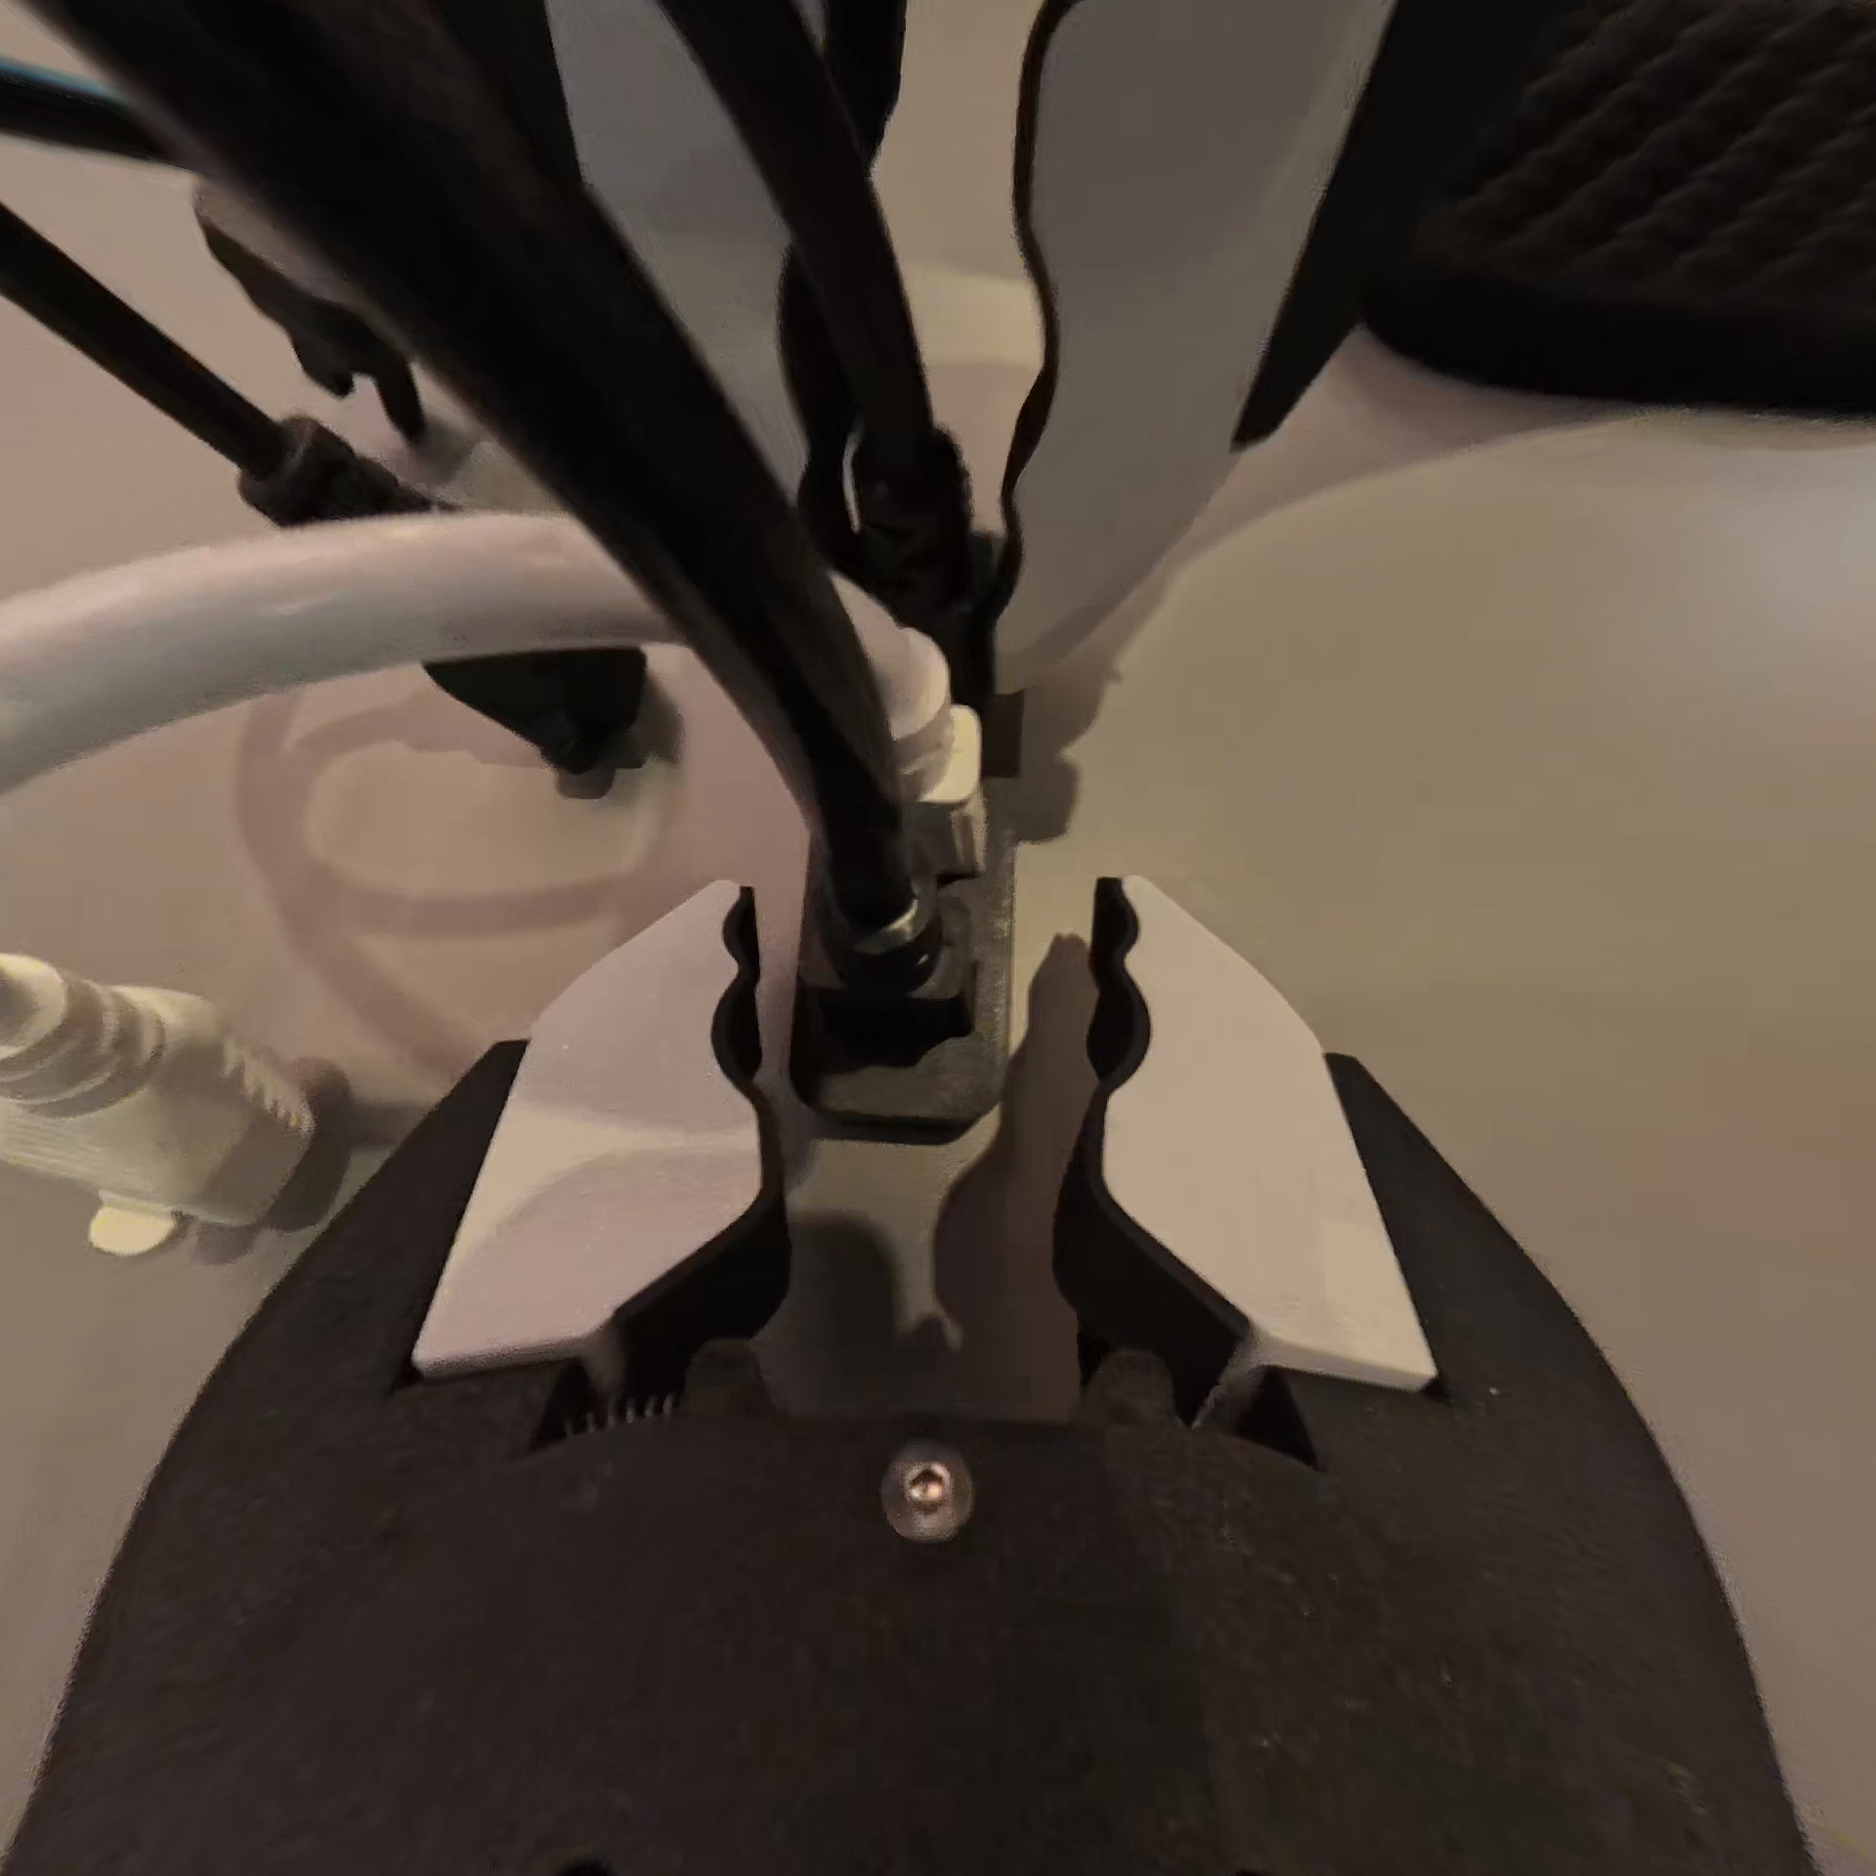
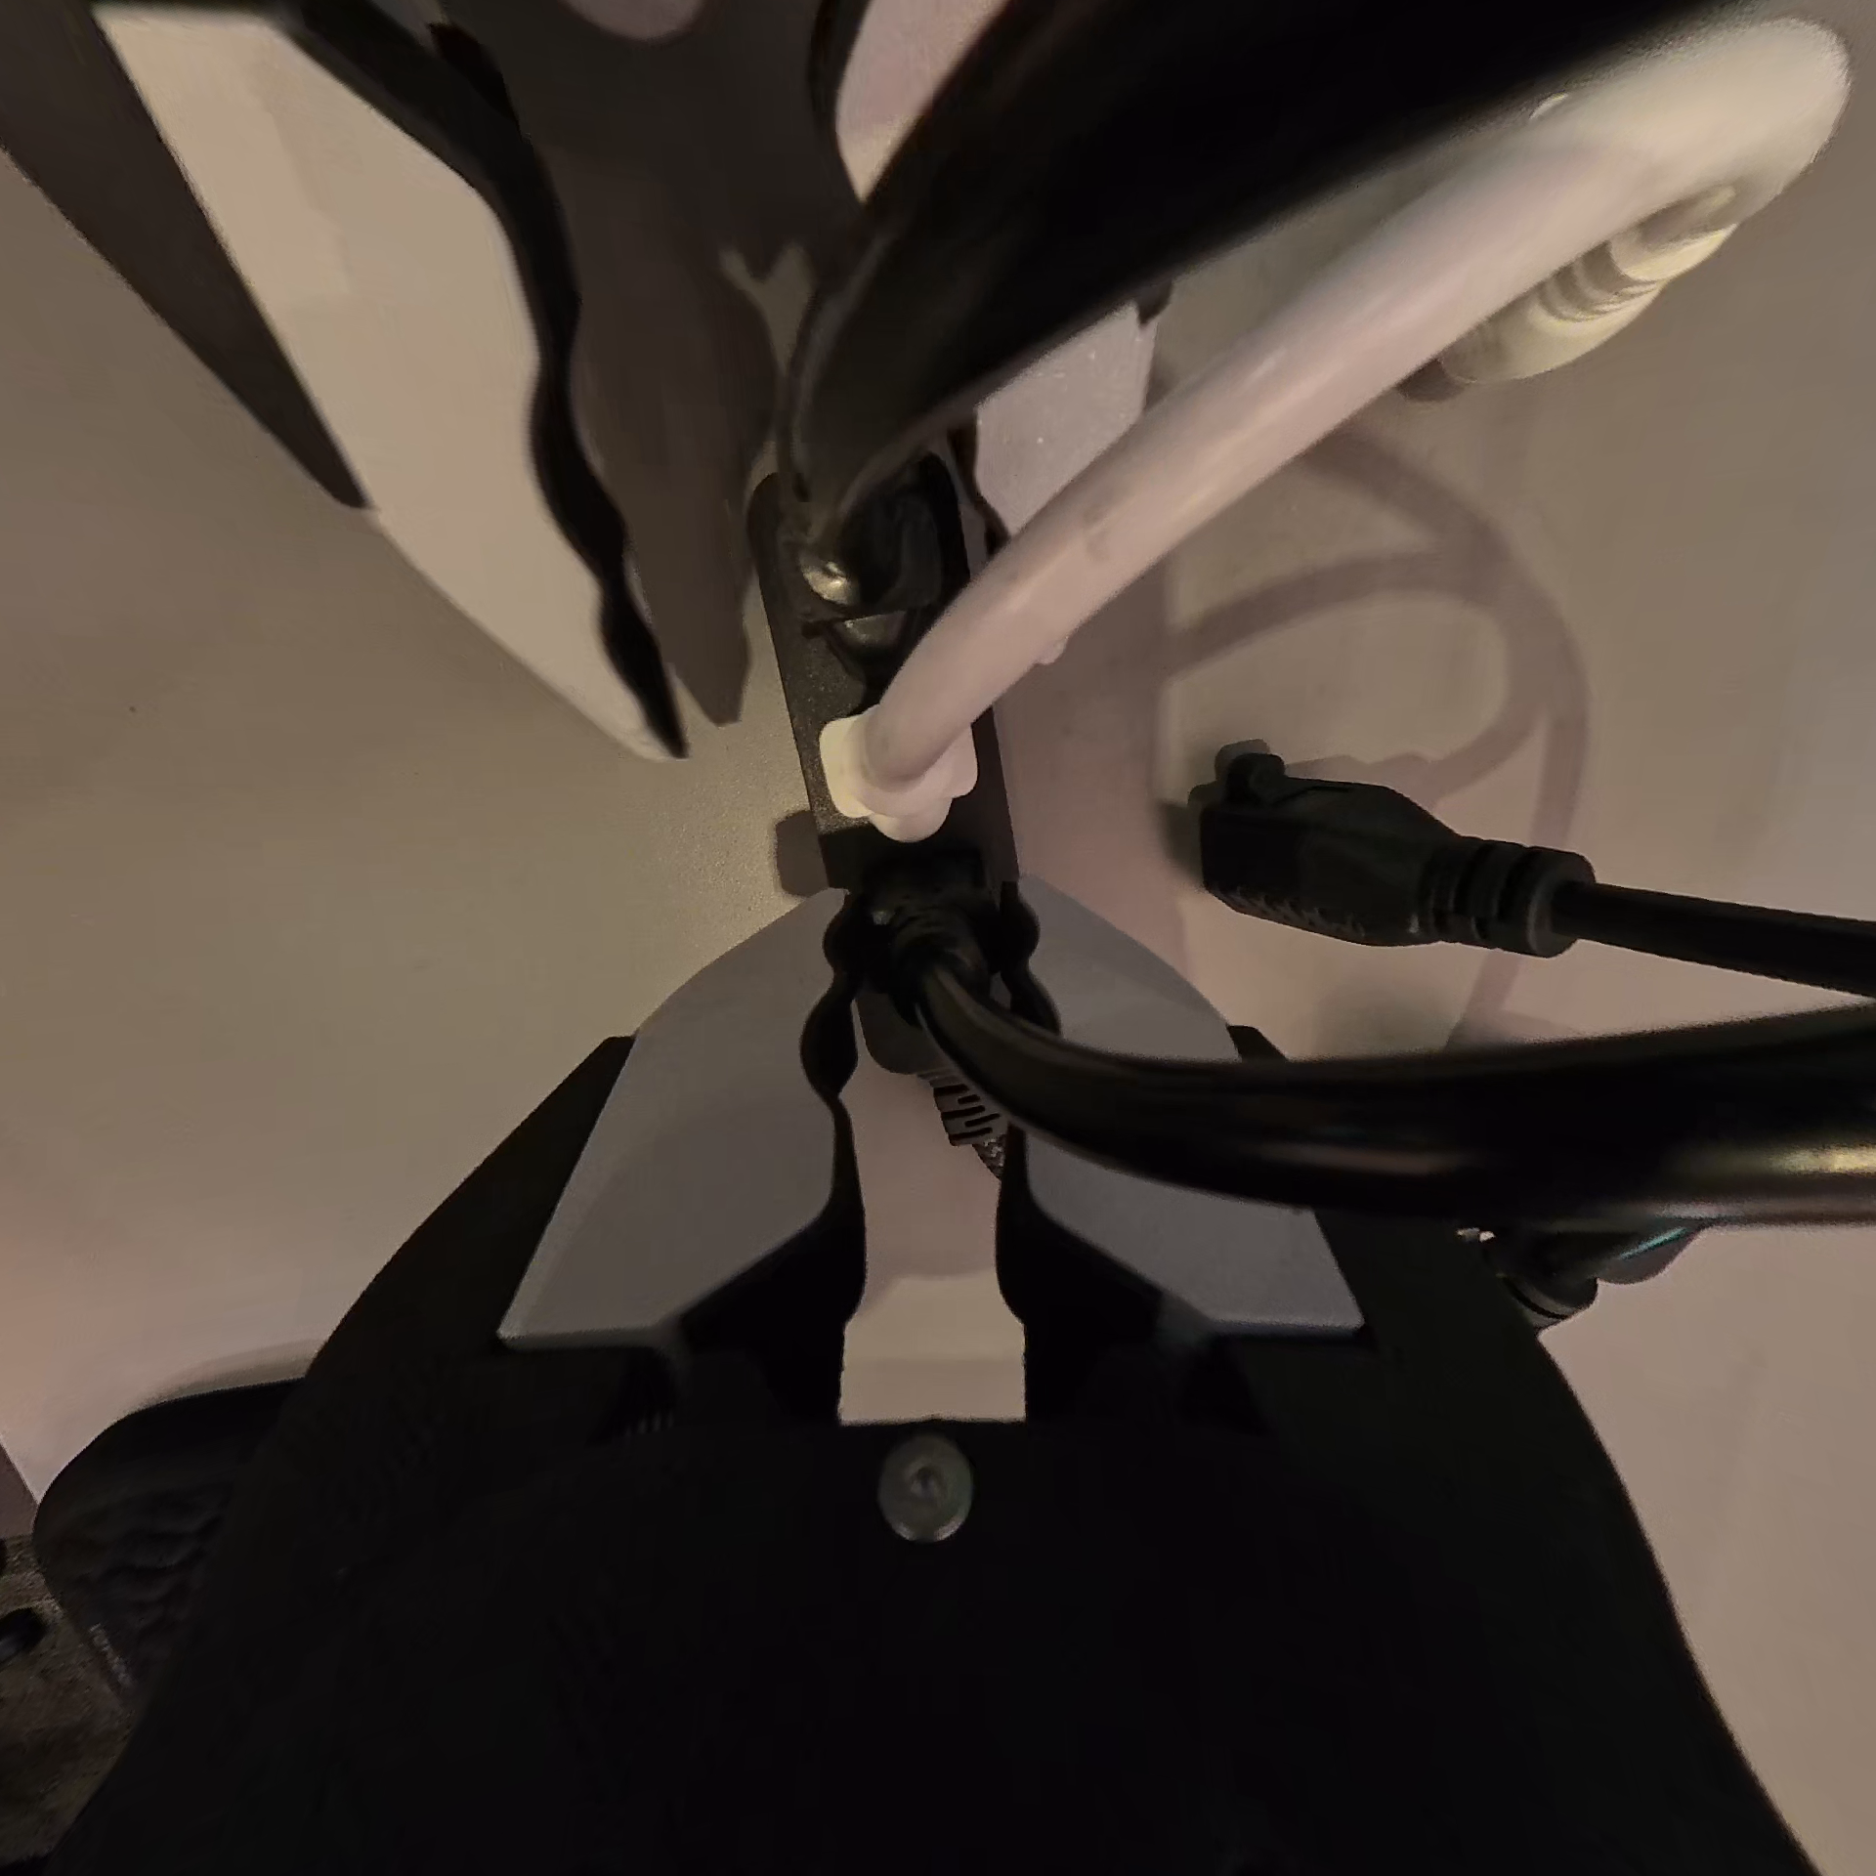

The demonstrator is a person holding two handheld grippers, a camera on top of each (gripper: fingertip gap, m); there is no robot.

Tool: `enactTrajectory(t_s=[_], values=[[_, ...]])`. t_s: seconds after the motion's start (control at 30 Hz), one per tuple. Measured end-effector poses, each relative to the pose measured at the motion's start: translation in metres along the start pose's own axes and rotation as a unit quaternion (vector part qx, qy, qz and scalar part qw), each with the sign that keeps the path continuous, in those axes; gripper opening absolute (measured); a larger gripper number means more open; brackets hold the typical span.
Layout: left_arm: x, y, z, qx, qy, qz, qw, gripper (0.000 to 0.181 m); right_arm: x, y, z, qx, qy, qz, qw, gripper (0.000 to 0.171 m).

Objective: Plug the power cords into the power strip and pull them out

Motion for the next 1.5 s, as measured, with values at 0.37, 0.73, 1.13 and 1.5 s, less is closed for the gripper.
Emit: enactTrajectory(t_s=[0.37, 0.73, 1.13, 1.5], values=[[-0.011, 0.014, -0.006, -0.001, -0.013, -0.027, 1.0, 0.045, 0.0, 0.0, 0.001, -0.003, 0.003, -0.003, 1.0, 0.027], [-0.016, 0.011, -0.007, -0.009, -0.006, -0.016, 1.0, 0.045, 0.0, 0.003, 0.002, -0.018, -0.002, 0.025, 1.0, 0.026], [-0.017, 0.01, -0.009, 0.008, -0.008, -0.011, 1.0, 0.046, 0.0, 0.002, 0.0, 0.085, 0.053, 0.004, 0.995, 0.027], [-0.017, 0.009, -0.002, -0.025, 0.014, -0.005, 1.0, 0.045, 0.001, 0.005, 0.0, 0.007, -0.07, 0.026, 0.997, 0.025]])
Point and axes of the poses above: each gripper's, where its closed fingertips meet, x back along the fingers, y out of its underside, z = x × y across the jaws, the point moved 2 cm from there along x, back along the fingers, and after that the axes turned 2 degrees about x, right-handed, at the moved point
